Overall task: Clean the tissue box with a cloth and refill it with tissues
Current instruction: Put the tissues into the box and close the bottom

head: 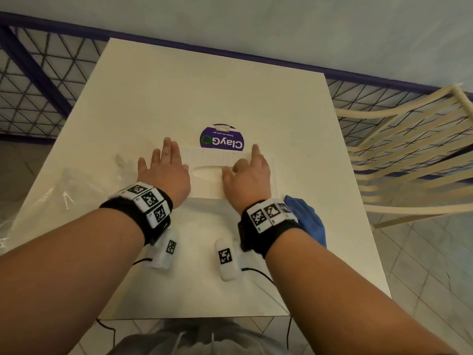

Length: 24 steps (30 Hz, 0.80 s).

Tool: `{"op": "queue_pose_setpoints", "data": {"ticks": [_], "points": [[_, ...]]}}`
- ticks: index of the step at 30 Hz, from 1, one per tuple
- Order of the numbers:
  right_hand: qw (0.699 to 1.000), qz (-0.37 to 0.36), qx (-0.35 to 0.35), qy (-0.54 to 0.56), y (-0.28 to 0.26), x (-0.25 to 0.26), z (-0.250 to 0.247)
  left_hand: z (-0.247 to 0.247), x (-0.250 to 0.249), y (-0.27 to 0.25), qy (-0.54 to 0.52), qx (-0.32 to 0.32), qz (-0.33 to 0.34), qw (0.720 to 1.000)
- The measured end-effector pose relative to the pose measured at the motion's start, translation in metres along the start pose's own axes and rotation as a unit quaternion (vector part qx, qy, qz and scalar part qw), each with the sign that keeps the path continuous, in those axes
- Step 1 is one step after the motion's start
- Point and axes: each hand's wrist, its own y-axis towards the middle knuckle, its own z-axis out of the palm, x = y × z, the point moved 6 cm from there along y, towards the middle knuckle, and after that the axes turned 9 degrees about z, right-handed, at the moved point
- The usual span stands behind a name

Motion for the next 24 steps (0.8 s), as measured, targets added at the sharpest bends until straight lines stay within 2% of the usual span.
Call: {"op": "queue_pose_setpoints", "data": {"ticks": [3,8,17,24], "points": [[0.992,0.039,0.048,-0.113,-0.001,0.001,0.022,0.0,-0.001,-0.001,-0.017,-0.004,-0.001,1.0],[0.992,0.089,0.069,-0.062,0.002,0.002,0.032,0.002,0.0,0.0,-0.043,-0.009,0.002,0.999],[0.991,0.093,0.089,-0.047,0.012,0.006,0.026,0.002,-0.001,0.001,-0.054,-0.016,-0.003,0.998],[0.988,0.131,0.077,-0.032,0.016,0.008,0.027,0.002,0.0,0.001,-0.053,-0.031,0.0,0.998]]}}
